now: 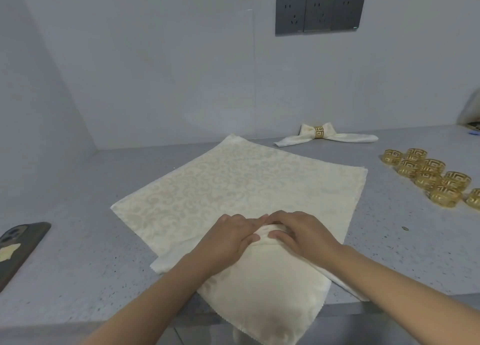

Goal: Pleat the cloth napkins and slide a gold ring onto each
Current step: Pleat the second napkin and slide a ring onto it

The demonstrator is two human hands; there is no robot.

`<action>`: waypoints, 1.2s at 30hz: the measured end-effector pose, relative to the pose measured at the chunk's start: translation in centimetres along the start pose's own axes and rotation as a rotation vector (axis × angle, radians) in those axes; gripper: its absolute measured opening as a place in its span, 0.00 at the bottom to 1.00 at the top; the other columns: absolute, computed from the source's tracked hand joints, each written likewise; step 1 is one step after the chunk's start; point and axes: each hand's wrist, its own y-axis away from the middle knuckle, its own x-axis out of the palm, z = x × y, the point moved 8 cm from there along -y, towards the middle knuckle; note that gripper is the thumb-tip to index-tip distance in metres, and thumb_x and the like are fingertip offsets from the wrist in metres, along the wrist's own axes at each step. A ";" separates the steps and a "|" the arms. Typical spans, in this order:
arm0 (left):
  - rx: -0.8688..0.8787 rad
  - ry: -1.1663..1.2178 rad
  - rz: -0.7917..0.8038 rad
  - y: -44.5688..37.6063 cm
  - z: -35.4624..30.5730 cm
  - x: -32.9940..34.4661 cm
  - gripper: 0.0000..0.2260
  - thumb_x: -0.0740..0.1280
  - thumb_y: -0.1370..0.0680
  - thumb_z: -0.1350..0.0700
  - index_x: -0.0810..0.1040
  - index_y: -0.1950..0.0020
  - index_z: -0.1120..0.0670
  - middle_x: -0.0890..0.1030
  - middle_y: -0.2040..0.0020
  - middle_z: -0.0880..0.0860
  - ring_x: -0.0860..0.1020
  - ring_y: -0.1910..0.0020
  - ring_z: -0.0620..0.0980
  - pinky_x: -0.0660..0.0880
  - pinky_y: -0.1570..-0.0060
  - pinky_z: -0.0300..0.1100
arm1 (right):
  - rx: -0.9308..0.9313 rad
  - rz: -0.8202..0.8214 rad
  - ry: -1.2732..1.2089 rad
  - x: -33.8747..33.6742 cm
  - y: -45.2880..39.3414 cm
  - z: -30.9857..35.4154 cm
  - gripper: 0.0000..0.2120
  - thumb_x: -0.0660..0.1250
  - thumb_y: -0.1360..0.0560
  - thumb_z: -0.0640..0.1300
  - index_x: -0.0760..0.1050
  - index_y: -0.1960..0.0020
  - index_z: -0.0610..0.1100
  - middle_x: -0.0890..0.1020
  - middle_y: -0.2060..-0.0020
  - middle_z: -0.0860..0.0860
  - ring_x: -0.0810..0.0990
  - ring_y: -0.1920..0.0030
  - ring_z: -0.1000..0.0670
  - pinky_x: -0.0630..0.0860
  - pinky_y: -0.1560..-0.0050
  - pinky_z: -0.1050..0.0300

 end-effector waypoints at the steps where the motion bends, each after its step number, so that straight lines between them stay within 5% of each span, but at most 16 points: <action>1: 0.008 0.002 -0.011 0.0 0.0 -0.2 0.23 0.50 0.19 0.44 0.60 0.24 0.45 0.74 0.49 0.39 0.64 0.53 0.37 0.63 0.44 0.40 | 0.016 -0.013 -0.002 0.0 -0.1 -0.2 0.11 0.66 0.24 0.47 0.78 0.43 0.49 0.83 0.56 0.56 0.77 0.58 0.51 0.64 0.58 0.70; 3: 0.042 0.000 -0.038 0.0 -0.3 -0.4 0.25 0.50 0.20 0.40 0.61 0.24 0.46 0.77 0.46 0.42 0.66 0.52 0.38 0.62 0.45 0.39 | 0.038 -0.055 0.001 0.0 -0.1 -0.5 0.08 0.68 0.25 0.46 0.80 0.46 0.47 0.81 0.62 0.57 0.78 0.61 0.49 0.67 0.59 0.62; 6: 0.044 0.054 -0.092 -0.3 -0.2 -0.4 0.21 0.56 0.19 0.48 0.65 0.26 0.47 0.77 0.51 0.41 0.66 0.56 0.39 0.64 0.46 0.40 | 0.045 -0.098 -0.025 0.1 0.0 -1.1 0.06 0.69 0.26 0.47 0.81 0.52 0.46 0.81 0.64 0.57 0.79 0.63 0.49 0.75 0.60 0.55; 13: 0.024 0.131 -0.197 -0.6 0.1 -0.2 0.19 0.56 0.22 0.55 0.74 0.32 0.47 0.81 0.43 0.42 0.76 0.54 0.50 0.72 0.48 0.53 | -0.118 -0.141 0.055 0.5 -0.4 -0.6 0.10 0.64 0.25 0.49 0.79 0.59 0.46 0.81 0.65 0.55 0.76 0.66 0.53 0.73 0.62 0.61; 17: 0.001 0.034 -0.083 -0.4 -0.2 0.4 0.25 0.47 0.23 0.47 0.70 0.29 0.48 0.73 0.31 0.48 0.71 0.39 0.50 0.65 0.37 0.49 | -0.125 -0.194 0.111 0.1 -0.1 -0.7 0.10 0.64 0.27 0.52 0.82 0.58 0.50 0.80 0.59 0.56 0.74 0.57 0.55 0.69 0.56 0.64; 20: 0.022 -0.036 0.003 -0.4 -0.2 0.7 0.28 0.47 0.22 0.39 0.64 0.25 0.47 0.68 0.29 0.46 0.67 0.39 0.49 0.61 0.36 0.42 | -0.101 -0.133 0.105 0.3 0.2 -1.1 0.11 0.65 0.27 0.57 0.82 0.54 0.52 0.80 0.57 0.58 0.73 0.54 0.55 0.72 0.58 0.63; 23: 0.064 -0.071 -0.022 -0.5 0.0 0.6 0.29 0.49 0.22 0.35 0.66 0.27 0.48 0.73 0.33 0.49 0.68 0.41 0.50 0.62 0.38 0.41 | -0.094 -0.066 0.114 0.6 0.6 -1.2 0.16 0.65 0.30 0.62 0.81 0.49 0.54 0.80 0.54 0.58 0.76 0.52 0.53 0.74 0.58 0.62; 29: 0.040 -0.007 -0.106 -1.0 0.1 0.2 0.23 0.52 0.21 0.43 0.74 0.31 0.49 0.76 0.45 0.50 0.70 0.46 0.48 0.67 0.44 0.39 | -0.081 -0.098 0.150 0.5 0.3 -0.8 0.15 0.61 0.26 0.58 0.82 0.53 0.51 0.82 0.60 0.58 0.79 0.59 0.51 0.77 0.64 0.59; 33: 0.028 0.010 -0.054 -1.1 0.4 0.4 0.28 0.53 0.24 0.33 0.71 0.30 0.45 0.73 0.44 0.47 0.66 0.44 0.43 0.63 0.42 0.34 | -0.069 -0.149 0.161 0.2 0.2 -0.8 0.13 0.62 0.28 0.56 0.82 0.55 0.51 0.82 0.63 0.57 0.79 0.61 0.51 0.77 0.67 0.58; 36: -0.016 0.091 -0.110 -1.5 0.4 0.1 0.20 0.60 0.22 0.43 0.74 0.32 0.47 0.74 0.47 0.48 0.64 0.47 0.41 0.63 0.44 0.32 | -0.040 -0.167 0.139 0.1 0.3 -1.0 0.14 0.62 0.28 0.56 0.83 0.55 0.51 0.83 0.63 0.57 0.80 0.61 0.50 0.77 0.66 0.58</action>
